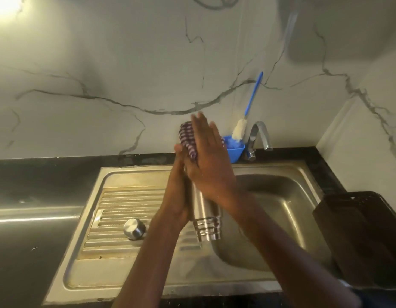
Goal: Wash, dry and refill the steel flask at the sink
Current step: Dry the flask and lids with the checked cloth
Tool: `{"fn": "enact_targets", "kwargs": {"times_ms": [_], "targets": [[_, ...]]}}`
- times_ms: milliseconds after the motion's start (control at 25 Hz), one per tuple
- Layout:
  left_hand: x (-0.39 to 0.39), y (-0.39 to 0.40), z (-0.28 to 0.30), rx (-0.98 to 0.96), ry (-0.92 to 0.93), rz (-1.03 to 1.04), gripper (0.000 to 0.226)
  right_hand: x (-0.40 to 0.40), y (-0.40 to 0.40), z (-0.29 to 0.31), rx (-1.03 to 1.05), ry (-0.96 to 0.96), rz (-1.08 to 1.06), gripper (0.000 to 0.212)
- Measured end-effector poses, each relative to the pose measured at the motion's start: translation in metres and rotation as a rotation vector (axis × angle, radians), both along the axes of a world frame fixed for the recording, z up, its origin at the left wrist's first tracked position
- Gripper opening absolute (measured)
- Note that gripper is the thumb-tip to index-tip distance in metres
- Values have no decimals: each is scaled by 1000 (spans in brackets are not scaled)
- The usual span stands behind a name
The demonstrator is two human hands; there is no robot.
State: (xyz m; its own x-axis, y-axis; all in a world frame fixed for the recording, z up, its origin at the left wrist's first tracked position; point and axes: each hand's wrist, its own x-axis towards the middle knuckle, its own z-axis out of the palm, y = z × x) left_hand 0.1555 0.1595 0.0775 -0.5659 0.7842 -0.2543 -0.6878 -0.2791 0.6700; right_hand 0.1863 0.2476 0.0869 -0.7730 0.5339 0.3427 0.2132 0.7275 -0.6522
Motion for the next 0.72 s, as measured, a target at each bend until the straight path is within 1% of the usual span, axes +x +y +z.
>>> {"fn": "enact_targets", "kwargs": {"times_ms": [80, 120, 160, 240, 280, 360, 400, 520, 560, 640, 720], "targets": [[-3, 0, 0, 7, 8, -13, 61, -14, 8, 9, -210, 111, -38, 81], [-6, 0, 0, 13, 12, -6, 61, -14, 6, 10, -266, 138, -30, 80], [-12, 0, 0, 35, -4, 11, 60, -9, 1, 9, -278, 125, 6, 80], [-27, 0, -7, 82, -73, 75, 61, 11, -13, 2, -244, 28, 120, 80], [-34, 0, -12, 90, -103, 87, 66, 23, -20, -4, -211, -28, 170, 80], [-46, 0, -20, 94, -145, 23, 73, 44, -33, -14, -114, -59, 212, 76], [-48, 0, -20, 81, -145, -7, 70, 47, -36, -18, -63, -38, 196, 73], [-42, 4, -10, 41, -73, 3, 56, 28, -32, -18, 60, 6, 67, 72], [-40, 5, -7, 14, -18, 16, 51, 17, -24, -13, 56, 32, 17, 74], [-36, 5, 3, -38, 101, 11, 45, -2, -3, 0, -90, 141, -43, 74], [-35, 5, 12, -82, 181, 11, 47, -12, 12, 8, -272, 251, -59, 70]]}}
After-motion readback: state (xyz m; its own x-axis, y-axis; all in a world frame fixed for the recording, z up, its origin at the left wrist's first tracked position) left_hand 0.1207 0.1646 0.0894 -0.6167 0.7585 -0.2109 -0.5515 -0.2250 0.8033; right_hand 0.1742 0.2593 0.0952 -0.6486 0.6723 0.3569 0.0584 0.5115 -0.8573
